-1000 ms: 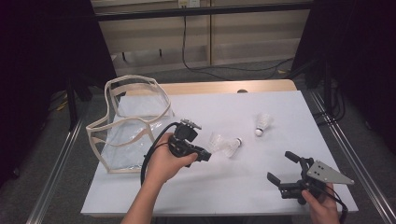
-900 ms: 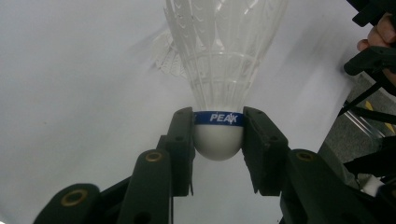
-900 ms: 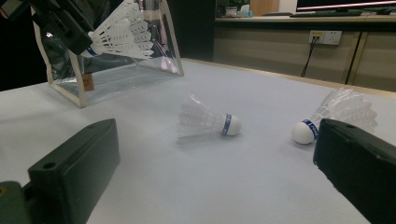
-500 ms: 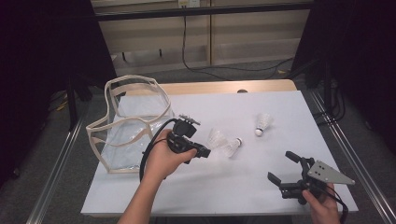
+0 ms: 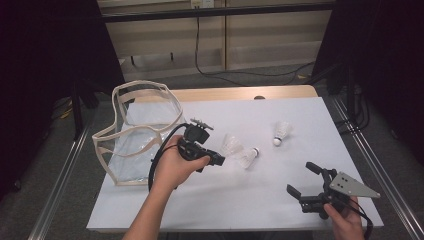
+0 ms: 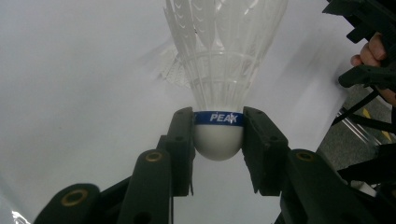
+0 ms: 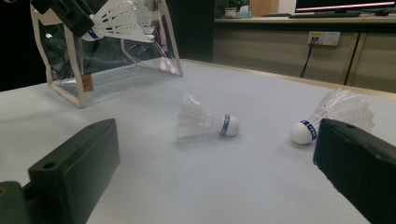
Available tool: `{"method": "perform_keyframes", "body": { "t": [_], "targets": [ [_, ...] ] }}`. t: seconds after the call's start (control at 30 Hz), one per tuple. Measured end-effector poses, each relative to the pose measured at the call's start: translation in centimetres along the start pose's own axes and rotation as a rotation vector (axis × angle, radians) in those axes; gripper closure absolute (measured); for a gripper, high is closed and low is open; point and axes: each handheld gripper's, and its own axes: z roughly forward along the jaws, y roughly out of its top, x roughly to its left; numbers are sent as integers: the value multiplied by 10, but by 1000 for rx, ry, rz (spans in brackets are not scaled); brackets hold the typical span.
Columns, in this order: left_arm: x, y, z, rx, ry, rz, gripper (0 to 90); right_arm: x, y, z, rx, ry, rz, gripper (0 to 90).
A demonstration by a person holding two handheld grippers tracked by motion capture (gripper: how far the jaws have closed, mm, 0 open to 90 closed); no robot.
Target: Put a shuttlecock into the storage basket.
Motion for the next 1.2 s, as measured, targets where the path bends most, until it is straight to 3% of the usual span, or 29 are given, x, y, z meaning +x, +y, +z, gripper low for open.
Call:
{"method": "perform_keyframes", "body": {
  "t": [0.87,1.2],
  "targets": [
    [1,13,-16,-2,23,-8,655,0,0,0,-1,1,2,2],
    [2,17,-20,0,13,-16,655,0,0,0,2,0,6,1]
  ]
}}
